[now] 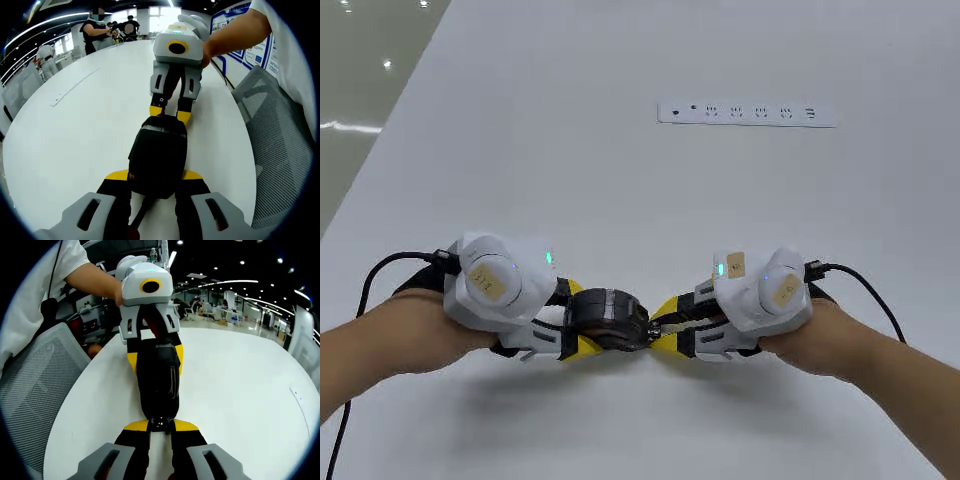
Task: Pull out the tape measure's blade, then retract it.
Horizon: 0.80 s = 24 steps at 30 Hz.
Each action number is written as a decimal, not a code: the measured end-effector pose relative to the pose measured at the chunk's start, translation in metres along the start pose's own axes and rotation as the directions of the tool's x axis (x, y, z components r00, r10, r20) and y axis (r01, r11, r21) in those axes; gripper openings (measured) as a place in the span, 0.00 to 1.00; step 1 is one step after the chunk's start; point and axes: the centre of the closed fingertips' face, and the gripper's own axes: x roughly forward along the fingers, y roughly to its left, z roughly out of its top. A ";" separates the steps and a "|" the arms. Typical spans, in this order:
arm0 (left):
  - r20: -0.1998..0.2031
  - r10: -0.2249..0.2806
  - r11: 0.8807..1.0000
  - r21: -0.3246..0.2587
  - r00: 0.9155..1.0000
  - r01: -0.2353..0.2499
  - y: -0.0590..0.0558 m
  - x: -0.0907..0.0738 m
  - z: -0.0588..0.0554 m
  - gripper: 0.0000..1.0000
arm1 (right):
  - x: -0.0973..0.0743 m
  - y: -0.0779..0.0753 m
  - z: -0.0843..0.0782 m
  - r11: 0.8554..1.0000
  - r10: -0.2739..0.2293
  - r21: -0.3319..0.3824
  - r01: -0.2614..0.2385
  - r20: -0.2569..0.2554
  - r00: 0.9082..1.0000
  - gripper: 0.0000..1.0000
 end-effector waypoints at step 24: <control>0.001 0.001 1.000 0.008 1.000 -0.001 0.000 0.001 0.000 0.27 | -0.004 -0.002 -0.003 1.000 -0.027 -0.002 0.027 -0.010 1.000 0.10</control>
